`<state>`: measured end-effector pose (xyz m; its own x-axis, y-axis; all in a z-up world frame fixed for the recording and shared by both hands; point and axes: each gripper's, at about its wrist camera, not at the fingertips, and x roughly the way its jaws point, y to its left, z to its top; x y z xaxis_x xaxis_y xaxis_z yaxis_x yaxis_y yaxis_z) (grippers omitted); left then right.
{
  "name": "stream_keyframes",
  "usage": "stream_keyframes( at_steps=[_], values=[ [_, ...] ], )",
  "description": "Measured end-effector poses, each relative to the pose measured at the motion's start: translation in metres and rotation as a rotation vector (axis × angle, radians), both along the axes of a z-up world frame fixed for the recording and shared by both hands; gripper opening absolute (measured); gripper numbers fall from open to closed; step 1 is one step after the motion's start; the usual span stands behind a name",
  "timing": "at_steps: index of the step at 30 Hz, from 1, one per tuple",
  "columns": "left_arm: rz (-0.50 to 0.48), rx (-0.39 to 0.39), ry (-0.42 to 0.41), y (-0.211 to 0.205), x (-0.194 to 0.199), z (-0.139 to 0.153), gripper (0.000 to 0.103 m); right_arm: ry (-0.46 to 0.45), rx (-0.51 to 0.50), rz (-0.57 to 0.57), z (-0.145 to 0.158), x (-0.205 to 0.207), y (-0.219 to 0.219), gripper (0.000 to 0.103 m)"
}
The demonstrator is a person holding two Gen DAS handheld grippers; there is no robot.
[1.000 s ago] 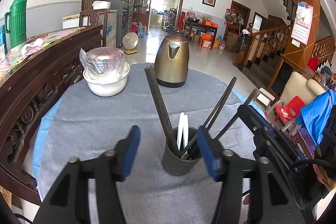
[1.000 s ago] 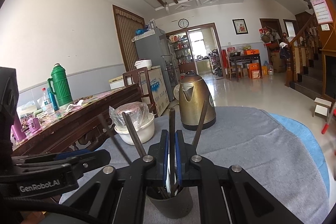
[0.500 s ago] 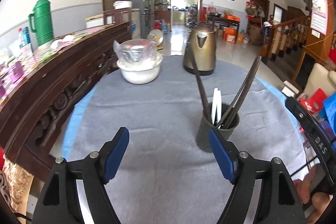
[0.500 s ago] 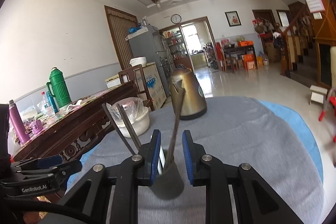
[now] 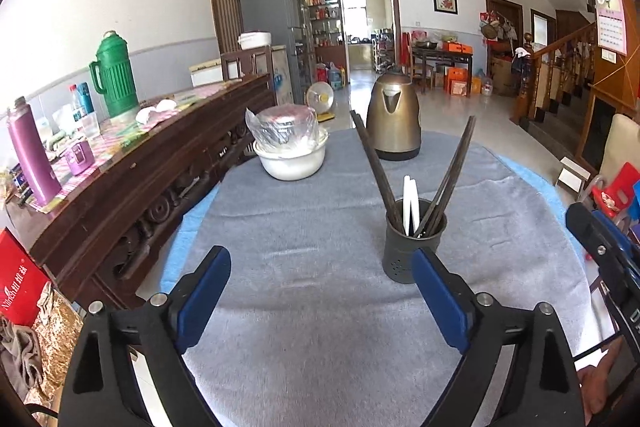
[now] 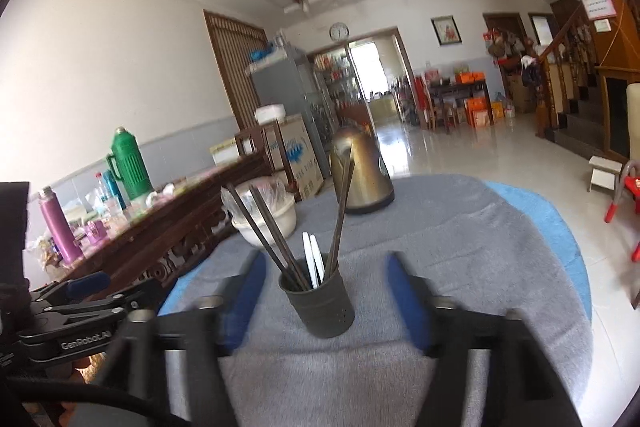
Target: Organize utensils
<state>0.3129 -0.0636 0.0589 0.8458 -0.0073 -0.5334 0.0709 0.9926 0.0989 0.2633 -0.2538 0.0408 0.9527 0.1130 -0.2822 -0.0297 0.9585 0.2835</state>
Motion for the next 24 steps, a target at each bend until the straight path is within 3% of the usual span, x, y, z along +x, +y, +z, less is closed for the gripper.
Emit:
stream_keyframes(
  at_steps=[7, 13, 24],
  values=[
    [0.009, 0.047, -0.073, -0.011, -0.029, 0.013, 0.098, -0.062, -0.033, -0.027, 0.015, -0.036, -0.002, 0.070],
    [0.011, 0.071, -0.083, -0.015, -0.049, 0.021, 0.099, -0.089, -0.039, -0.021, 0.024, -0.057, -0.001, 0.070],
    [0.065, 0.111, -0.070, -0.008, -0.073, 0.026, 0.099, -0.037, -0.042, 0.021, 0.027, -0.077, 0.008, 0.074]
  ],
)
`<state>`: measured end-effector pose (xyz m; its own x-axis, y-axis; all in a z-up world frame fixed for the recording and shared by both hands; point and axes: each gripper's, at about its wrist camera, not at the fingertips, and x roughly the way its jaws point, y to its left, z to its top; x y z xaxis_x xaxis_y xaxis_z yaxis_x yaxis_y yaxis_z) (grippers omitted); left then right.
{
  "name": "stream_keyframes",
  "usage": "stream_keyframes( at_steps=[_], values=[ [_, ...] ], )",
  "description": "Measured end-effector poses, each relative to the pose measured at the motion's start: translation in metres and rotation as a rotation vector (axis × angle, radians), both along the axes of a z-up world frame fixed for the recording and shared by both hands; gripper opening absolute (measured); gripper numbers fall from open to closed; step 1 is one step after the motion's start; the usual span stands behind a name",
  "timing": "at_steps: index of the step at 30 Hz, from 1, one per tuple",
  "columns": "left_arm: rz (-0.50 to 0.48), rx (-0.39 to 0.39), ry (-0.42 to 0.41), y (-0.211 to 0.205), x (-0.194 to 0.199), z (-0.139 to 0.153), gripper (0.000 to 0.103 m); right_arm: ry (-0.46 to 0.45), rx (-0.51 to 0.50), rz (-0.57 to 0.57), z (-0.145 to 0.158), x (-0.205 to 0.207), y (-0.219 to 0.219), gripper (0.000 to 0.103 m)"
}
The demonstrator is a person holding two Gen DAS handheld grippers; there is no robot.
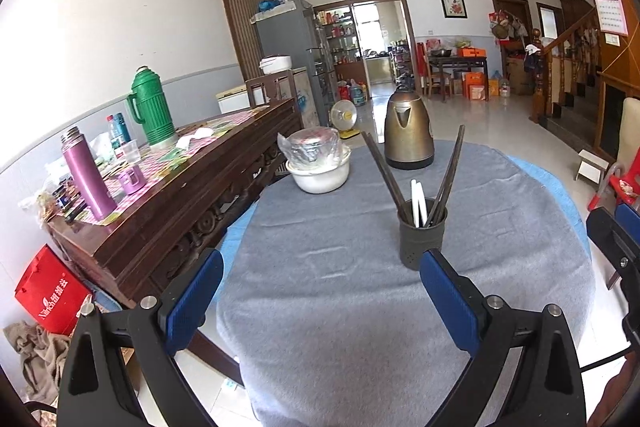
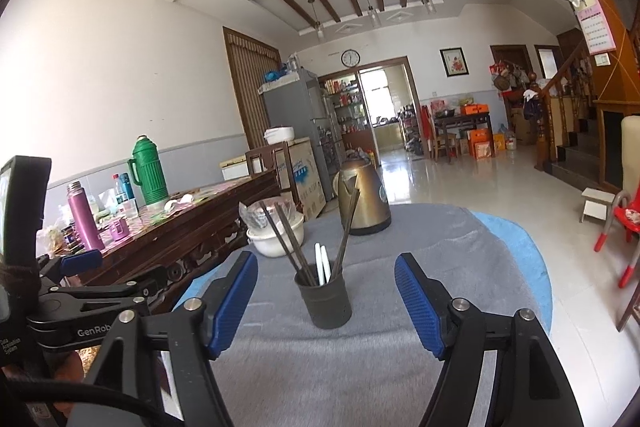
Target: Organize utensils
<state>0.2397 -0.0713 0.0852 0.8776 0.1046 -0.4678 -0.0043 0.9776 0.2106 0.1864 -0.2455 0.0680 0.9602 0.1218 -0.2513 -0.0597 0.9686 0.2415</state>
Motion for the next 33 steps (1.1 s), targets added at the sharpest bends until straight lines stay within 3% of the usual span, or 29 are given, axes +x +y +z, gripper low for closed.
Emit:
stream_keyframes(
  at_steps=[8, 33],
  values=[
    [0.027, 0.031, -0.007, 0.011, -0.003, 0.003, 0.099, 0.031, 0.019, -0.001, 0.002, -0.001, 0.002, 0.076],
    [0.052, 0.021, -0.005, 0.021, -0.009, 0.005, 0.099, 0.080, 0.024, 0.015, -0.001, -0.001, 0.019, 0.076]
  ],
)
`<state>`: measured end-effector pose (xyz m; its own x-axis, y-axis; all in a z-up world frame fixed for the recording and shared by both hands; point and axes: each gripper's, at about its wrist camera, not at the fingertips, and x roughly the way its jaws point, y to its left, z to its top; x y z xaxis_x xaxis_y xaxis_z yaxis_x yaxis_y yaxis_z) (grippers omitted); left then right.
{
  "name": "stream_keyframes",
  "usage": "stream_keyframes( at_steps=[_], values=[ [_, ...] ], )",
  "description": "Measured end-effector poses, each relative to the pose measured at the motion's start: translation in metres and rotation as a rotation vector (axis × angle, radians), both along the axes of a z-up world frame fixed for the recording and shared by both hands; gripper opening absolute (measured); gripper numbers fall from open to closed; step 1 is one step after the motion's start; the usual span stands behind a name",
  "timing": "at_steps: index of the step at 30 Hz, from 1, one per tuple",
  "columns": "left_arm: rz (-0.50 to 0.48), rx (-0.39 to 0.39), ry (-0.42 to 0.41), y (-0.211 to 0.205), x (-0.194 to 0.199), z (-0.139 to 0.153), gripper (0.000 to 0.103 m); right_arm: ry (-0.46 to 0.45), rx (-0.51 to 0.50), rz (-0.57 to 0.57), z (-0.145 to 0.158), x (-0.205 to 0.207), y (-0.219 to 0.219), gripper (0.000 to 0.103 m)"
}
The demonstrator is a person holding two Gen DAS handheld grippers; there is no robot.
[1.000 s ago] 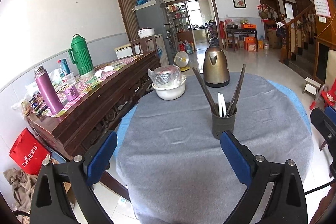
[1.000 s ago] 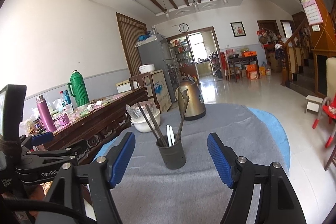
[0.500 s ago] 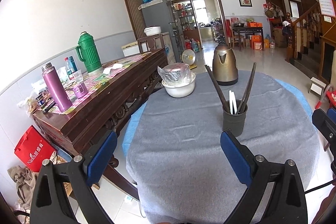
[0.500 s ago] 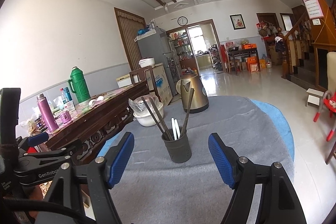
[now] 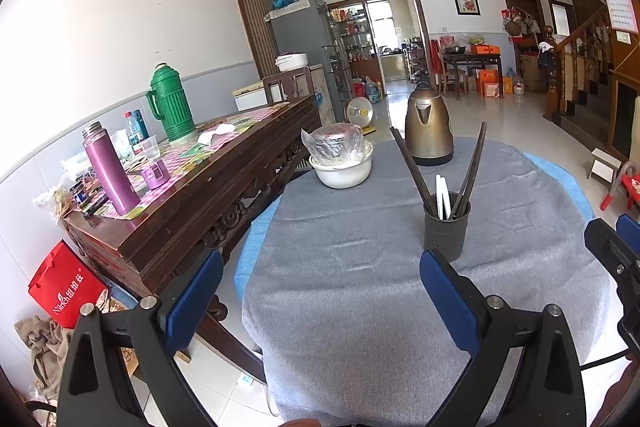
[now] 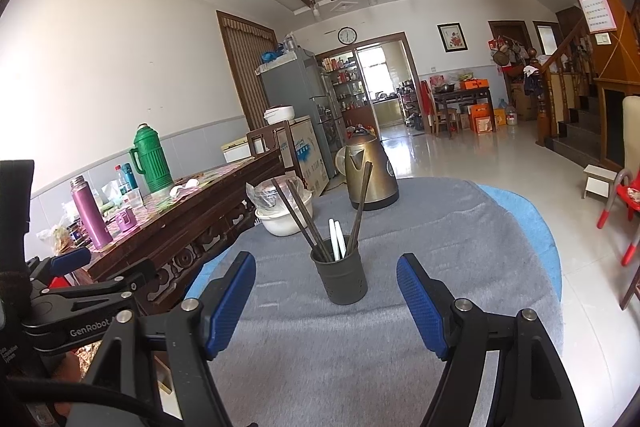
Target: Organize utensils
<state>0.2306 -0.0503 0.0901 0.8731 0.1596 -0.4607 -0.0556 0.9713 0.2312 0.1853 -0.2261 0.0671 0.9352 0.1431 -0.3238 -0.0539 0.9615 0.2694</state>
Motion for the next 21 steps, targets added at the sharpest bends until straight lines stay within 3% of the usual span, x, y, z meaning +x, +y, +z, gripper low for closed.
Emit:
stream_keyframes(
  at_steps=[21],
  values=[
    [0.024, -0.039, -0.002, 0.021, -0.003, -0.001, 0.099, 0.002, -0.038, 0.011, 0.005, -0.002, 0.024, 0.076]
  ],
)
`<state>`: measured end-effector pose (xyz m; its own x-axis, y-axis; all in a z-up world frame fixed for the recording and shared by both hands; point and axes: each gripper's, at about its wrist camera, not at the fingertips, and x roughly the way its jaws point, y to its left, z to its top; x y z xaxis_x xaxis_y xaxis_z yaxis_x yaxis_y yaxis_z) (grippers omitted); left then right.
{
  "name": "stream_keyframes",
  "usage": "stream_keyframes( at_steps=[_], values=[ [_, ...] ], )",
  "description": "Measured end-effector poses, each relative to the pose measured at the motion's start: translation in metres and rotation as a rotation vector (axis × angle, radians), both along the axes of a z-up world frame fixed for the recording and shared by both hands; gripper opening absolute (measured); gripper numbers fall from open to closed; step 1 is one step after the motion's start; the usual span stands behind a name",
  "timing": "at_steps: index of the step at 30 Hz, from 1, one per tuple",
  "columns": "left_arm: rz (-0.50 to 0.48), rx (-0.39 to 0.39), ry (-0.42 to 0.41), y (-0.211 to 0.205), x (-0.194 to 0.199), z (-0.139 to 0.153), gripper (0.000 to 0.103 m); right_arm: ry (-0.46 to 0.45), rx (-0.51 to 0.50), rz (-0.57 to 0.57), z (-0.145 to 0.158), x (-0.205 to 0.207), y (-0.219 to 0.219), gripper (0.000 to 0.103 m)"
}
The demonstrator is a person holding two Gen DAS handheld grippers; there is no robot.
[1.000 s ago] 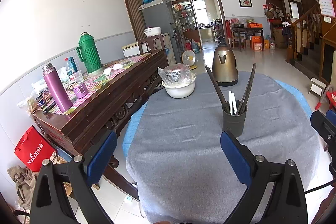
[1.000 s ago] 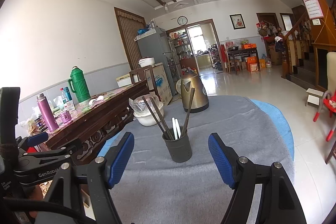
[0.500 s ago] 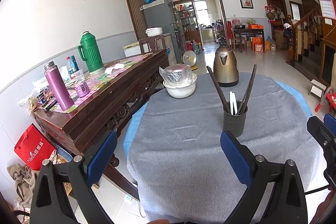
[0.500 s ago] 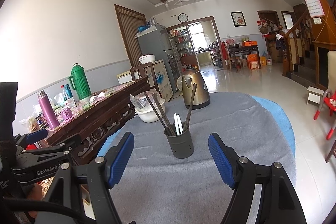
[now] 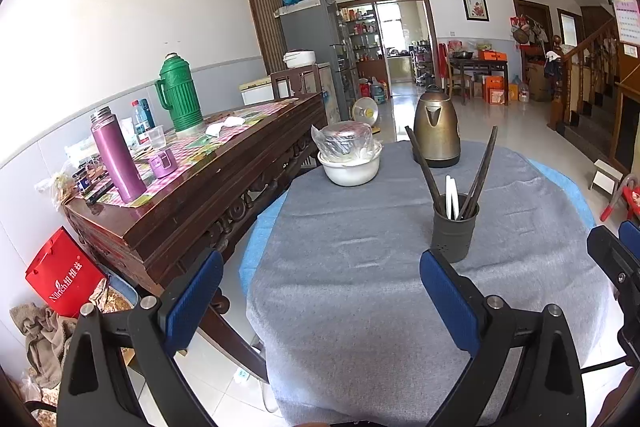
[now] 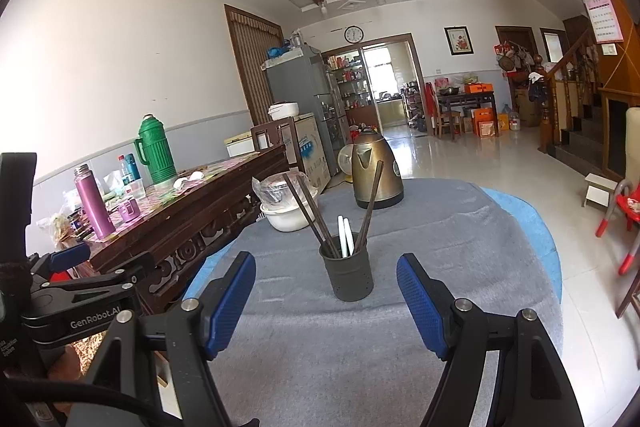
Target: Organize utensils
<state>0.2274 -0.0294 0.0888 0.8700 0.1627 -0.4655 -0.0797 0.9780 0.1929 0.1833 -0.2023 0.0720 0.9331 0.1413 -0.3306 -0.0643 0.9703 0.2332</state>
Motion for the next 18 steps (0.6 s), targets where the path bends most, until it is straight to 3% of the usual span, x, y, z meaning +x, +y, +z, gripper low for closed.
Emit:
stream_keyframes(
  at_steps=[18],
  values=[
    [0.021, -0.034, -0.008, 0.020, -0.002, 0.001, 0.099, 0.041, -0.024, -0.015, 0.014, 0.005, 0.015, 0.076]
  ],
)
